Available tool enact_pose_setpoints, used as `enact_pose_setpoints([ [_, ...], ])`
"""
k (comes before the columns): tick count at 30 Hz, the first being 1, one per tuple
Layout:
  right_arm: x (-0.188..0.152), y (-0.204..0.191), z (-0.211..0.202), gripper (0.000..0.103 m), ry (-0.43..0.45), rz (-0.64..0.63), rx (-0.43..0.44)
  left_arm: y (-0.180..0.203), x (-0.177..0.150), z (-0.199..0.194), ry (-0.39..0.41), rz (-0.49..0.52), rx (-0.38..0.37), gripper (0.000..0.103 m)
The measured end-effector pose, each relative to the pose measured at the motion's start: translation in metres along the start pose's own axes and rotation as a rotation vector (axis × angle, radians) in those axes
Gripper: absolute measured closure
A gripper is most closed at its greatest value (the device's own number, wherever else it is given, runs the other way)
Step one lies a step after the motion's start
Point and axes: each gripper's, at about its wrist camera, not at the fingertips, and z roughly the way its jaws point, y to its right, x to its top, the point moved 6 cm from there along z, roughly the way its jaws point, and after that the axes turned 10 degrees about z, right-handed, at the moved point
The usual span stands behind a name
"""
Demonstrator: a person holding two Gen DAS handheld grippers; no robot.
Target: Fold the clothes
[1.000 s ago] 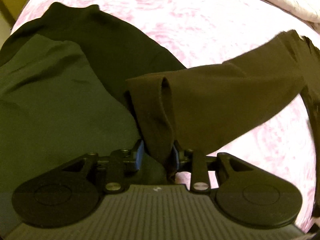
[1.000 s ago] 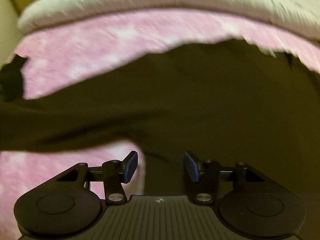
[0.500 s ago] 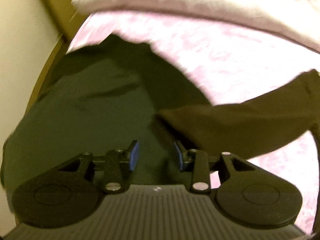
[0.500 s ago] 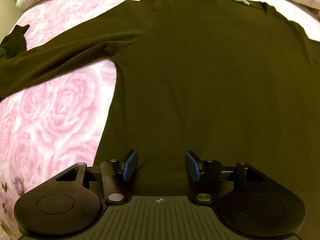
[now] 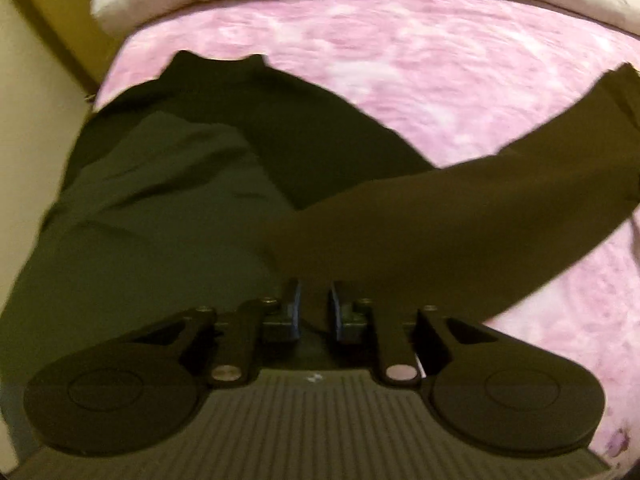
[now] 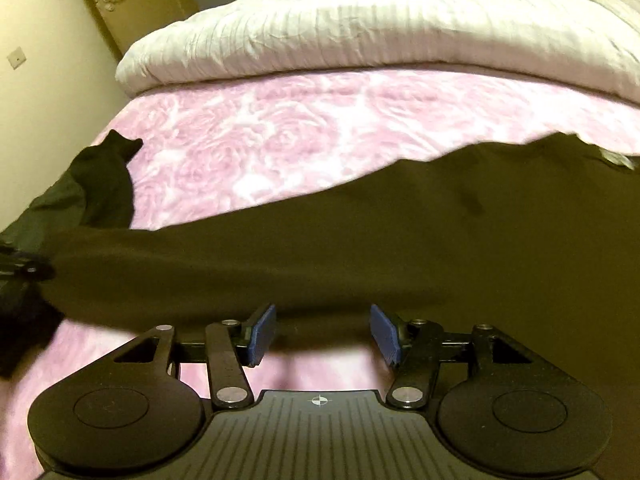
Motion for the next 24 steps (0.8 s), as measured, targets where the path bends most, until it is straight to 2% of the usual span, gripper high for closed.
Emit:
enact_pose_setpoints([
  [1, -0.002, -0.004, 0.007, 0.046, -0.008, -0.019, -0.004, -0.007, -0.002, -0.002, -0.003, -0.017, 0.017, 0.070],
  [2, -0.003, -0.008, 0.013, 0.046, -0.016, -0.037, -0.009, -0.014, -0.004, -0.005, -0.005, -0.035, 0.034, 0.067],
  [4, -0.006, -0.016, 0.027, 0.046, -0.032, -0.075, -0.018, -0.022, -0.005, -0.008, 0.004, -0.067, 0.022, 0.068],
  [5, -0.012, -0.018, 0.025, 0.046, -0.067, -0.090, -0.019, -0.023, -0.005, -0.013, 0.010, -0.073, 0.022, 0.070],
  [9, -0.025, -0.006, -0.025, 0.046, -0.082, 0.002, -0.034, -0.012, 0.000, -0.042, 0.059, -0.075, -0.010, 0.069],
  [13, -0.037, 0.008, -0.078, 0.045, -0.091, 0.099, -0.049, 0.017, 0.001, -0.078, 0.097, -0.075, -0.080, 0.061],
  [18, -0.059, 0.041, -0.170, 0.044, -0.050, 0.234, -0.201, 0.063, -0.001, -0.125, 0.135, -0.055, -0.181, 0.052],
  [24, -0.068, 0.080, -0.253, 0.032, 0.046, 0.347, -0.302, 0.117, -0.005, -0.182, 0.196, 0.008, -0.247, 0.039],
])
